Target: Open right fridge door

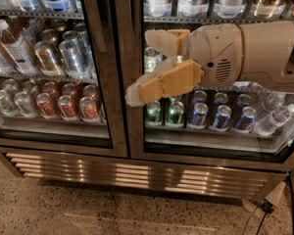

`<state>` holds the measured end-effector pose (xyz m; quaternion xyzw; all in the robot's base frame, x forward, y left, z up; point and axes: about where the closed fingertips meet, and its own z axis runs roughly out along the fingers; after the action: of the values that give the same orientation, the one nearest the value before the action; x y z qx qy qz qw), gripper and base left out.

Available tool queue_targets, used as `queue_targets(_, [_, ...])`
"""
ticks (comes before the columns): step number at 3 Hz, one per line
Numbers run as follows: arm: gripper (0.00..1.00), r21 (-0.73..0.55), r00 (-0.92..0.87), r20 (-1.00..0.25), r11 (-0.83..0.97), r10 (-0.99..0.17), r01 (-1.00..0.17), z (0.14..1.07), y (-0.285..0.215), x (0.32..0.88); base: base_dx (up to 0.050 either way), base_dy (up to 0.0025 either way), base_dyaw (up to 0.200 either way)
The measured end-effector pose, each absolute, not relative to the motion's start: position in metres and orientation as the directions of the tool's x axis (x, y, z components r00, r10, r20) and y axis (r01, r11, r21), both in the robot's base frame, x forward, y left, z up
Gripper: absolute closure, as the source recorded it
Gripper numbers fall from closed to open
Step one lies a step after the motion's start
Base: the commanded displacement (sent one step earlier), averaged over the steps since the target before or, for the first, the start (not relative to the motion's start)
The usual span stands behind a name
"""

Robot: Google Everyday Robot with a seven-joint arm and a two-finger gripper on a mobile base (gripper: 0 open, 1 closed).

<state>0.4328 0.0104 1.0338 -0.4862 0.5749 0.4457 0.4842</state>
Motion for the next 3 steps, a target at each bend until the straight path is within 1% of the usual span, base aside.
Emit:
queue_targets(1, [0.00,0.042,-0.058,-0.990,0.130,-0.127,-0.991,1.0338,0.0104,0.4328,0.000,0.00000,0.000])
queue_targets(3, [0.00,0.074,-0.074,-0.997,0.020,-0.017,-0.997,1.0374,0.0133,0.4282,0.000,0.00000,0.000])
